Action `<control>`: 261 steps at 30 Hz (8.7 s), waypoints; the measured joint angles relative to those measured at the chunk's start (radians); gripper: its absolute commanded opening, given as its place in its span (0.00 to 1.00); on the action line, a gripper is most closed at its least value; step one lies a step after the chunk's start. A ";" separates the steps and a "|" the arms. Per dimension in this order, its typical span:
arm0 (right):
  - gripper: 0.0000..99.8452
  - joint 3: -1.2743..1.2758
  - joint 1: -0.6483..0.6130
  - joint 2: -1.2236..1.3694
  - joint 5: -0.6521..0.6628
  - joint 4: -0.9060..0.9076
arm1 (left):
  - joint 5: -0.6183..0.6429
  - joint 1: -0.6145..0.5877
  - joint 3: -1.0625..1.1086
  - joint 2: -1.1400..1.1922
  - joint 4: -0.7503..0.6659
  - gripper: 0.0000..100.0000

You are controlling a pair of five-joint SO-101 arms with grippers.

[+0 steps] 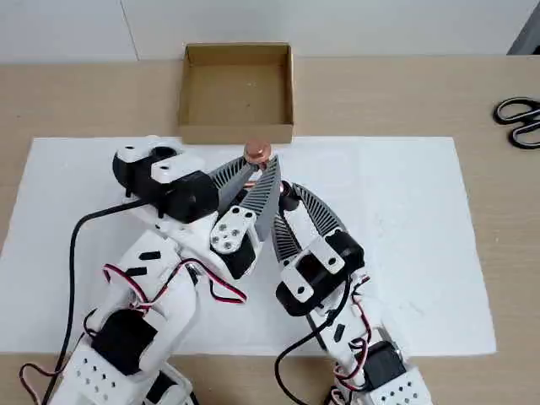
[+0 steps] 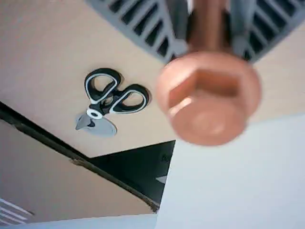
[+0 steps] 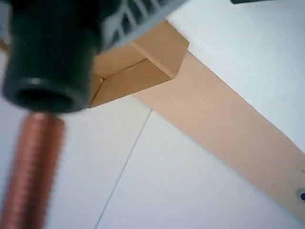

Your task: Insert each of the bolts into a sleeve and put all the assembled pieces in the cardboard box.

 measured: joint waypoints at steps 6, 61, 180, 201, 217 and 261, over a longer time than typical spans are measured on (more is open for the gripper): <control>0.00 0.000 0.000 0.000 0.000 0.000 | 0.000 0.000 0.000 0.000 0.002 0.01; 0.00 -0.046 0.328 0.002 0.002 0.454 | -0.216 -0.491 0.318 -0.460 0.110 0.01; 0.20 -3.216 -0.187 2.955 -0.934 1.453 | -0.215 -1.220 0.733 -0.638 0.072 0.01; 0.20 -3.219 -0.247 3.081 -0.942 1.453 | -0.216 -1.284 0.733 -0.638 0.072 0.01; 0.00 -3.236 -0.209 3.110 -0.942 1.459 | -0.216 -1.284 0.733 -0.638 0.072 0.01; 0.00 -2.496 -0.091 2.297 -0.468 1.579 | -0.215 -0.761 0.652 -0.638 0.374 0.01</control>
